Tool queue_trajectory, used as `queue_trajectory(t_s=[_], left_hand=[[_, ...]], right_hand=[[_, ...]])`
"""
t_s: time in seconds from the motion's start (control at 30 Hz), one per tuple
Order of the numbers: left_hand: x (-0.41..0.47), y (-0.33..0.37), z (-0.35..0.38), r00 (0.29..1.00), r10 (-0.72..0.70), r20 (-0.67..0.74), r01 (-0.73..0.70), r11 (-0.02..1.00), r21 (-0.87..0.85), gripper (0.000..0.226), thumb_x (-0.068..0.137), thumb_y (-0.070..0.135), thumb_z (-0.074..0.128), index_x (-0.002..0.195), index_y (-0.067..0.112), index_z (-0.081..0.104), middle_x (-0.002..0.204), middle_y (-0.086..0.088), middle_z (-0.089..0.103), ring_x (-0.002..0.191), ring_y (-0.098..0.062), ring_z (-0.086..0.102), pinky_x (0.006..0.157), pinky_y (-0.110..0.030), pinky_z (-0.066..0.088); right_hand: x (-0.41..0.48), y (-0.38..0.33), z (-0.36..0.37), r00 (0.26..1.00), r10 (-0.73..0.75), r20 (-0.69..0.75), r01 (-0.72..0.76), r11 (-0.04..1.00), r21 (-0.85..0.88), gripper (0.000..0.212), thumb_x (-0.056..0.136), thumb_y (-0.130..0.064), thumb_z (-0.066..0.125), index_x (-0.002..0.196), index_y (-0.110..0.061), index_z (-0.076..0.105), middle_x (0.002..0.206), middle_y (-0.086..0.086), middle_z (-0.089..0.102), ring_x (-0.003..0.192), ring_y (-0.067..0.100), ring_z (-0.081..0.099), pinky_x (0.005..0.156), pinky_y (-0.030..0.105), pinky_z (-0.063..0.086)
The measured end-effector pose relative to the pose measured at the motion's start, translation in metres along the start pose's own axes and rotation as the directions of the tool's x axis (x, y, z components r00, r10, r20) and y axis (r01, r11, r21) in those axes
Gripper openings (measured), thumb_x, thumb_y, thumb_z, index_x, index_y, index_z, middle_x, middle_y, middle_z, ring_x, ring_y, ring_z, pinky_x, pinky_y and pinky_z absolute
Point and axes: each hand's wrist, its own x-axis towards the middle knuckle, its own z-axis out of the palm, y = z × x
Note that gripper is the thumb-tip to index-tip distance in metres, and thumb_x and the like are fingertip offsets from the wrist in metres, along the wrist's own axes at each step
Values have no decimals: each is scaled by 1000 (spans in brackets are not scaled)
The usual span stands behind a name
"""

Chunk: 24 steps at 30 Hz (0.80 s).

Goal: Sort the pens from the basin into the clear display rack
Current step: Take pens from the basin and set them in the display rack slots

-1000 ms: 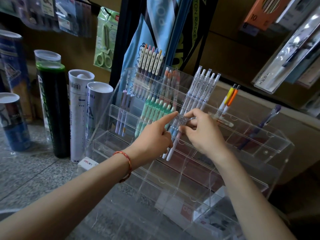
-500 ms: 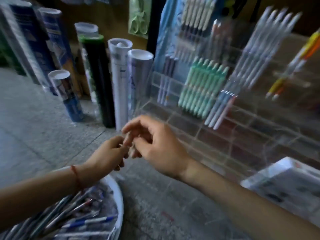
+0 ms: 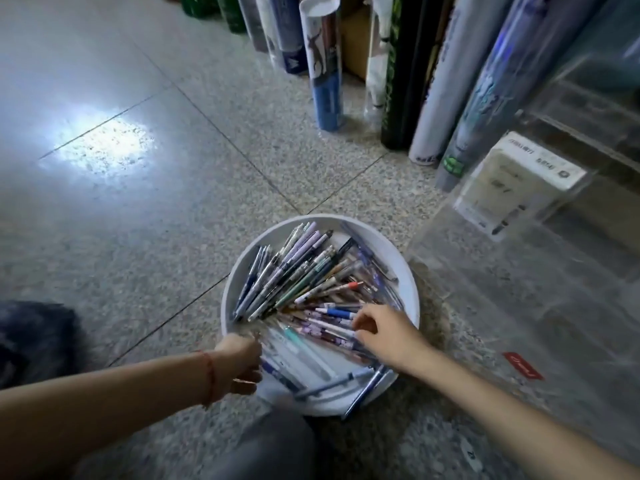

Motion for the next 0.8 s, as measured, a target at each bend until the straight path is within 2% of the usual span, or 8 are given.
queue_trajectory(t_s=[0.1,0.17,0.27,0.33,0.47,0.57,0.67,0.8], left_hand=[[6,-14,8,997,-29,71,28,1000,15,15,92,6,39,82,5,50,64,-7,47,51,-18,52,43,-21,45],[9,-17,12,996,-15,82,15,1000,-4,17,92,5,39,80,5,51,64,-7,47,46,-15,53,38,-17,44],[10,-17,16,996,6,84,-6,1000,-4,23,91,1,37,73,7,50,65,-8,50,50,-16,53,37,-16,43],[10,-18,16,997,15,78,-13,1000,-27,25,91,2,37,70,8,50,64,-9,51,52,-17,52,36,-15,43],[10,-20,13,997,11,70,-3,992,-124,26,92,1,35,72,10,50,68,-8,53,56,-17,52,36,-17,45],[11,-22,6,995,11,95,4,987,-159,30,90,-5,31,74,12,50,76,-6,55,60,-18,54,38,-17,45],[7,-21,3,993,16,118,1,990,-143,25,91,-3,38,76,11,52,73,-5,58,54,-17,52,38,-14,42],[-3,-12,11,979,130,159,-116,989,-89,12,91,4,47,87,13,54,74,-5,58,57,-14,54,47,-19,41]], right_hand=[[-1,-18,30,995,-26,92,31,998,-55,12,90,-20,55,98,-14,62,102,4,65,95,20,59,81,31,46],[-1,-28,53,993,-35,116,59,976,-208,21,92,-21,50,110,-12,57,113,7,60,102,26,58,83,34,46],[0,-42,79,989,-59,132,124,819,-560,37,95,-9,44,131,-3,38,128,13,47,110,30,58,84,37,47],[5,-45,90,994,-25,105,84,787,-611,42,93,-2,40,134,1,31,132,16,45,113,31,58,86,38,47],[15,-44,96,996,34,86,18,842,-539,42,95,-6,45,135,0,32,131,17,46,112,32,57,86,36,46],[15,-40,91,996,4,93,39,889,-456,36,96,-14,47,130,-4,41,124,12,50,105,30,59,79,35,46],[9,-38,81,993,-45,111,83,930,-358,30,98,-26,45,121,-9,48,112,8,53,98,28,59,72,33,43],[1,-36,66,987,-90,132,117,969,-217,24,99,-29,41,106,-11,55,96,1,49,88,22,52,71,33,42]])
